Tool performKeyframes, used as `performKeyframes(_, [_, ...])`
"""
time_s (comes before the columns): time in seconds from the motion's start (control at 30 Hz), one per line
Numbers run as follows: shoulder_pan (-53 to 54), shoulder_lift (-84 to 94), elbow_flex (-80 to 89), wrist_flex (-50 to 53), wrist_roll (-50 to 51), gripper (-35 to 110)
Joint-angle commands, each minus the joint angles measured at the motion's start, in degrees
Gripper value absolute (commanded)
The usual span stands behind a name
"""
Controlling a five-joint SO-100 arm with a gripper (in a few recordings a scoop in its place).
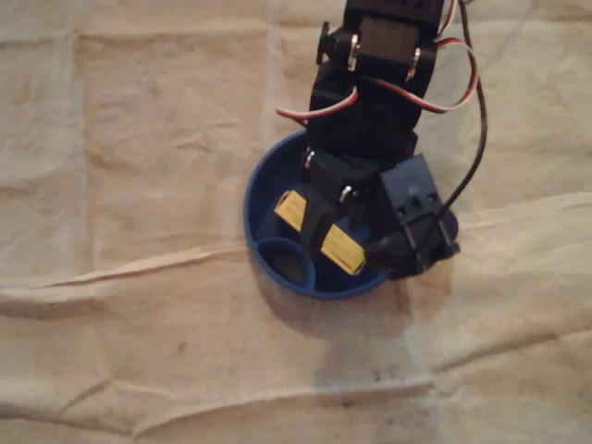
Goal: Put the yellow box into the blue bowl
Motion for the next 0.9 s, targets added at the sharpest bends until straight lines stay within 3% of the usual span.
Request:
performKeyframes(0.0, [-1.9,10.5,-4.7,3.4,-0.9,18])
performKeyframes(0.2, [-3.0,18.3,-4.6,7.9,-1.0,-2])
performKeyframes(0.33, [-5.0,24.0,-3.9,10.3,-1.7,2])
performKeyframes(0.67, [-14.9,43.9,-3.7,28.7,-9.8,0])
performKeyframes(0.87, [-21.1,53.0,-3.7,34.3,-10.7,0])
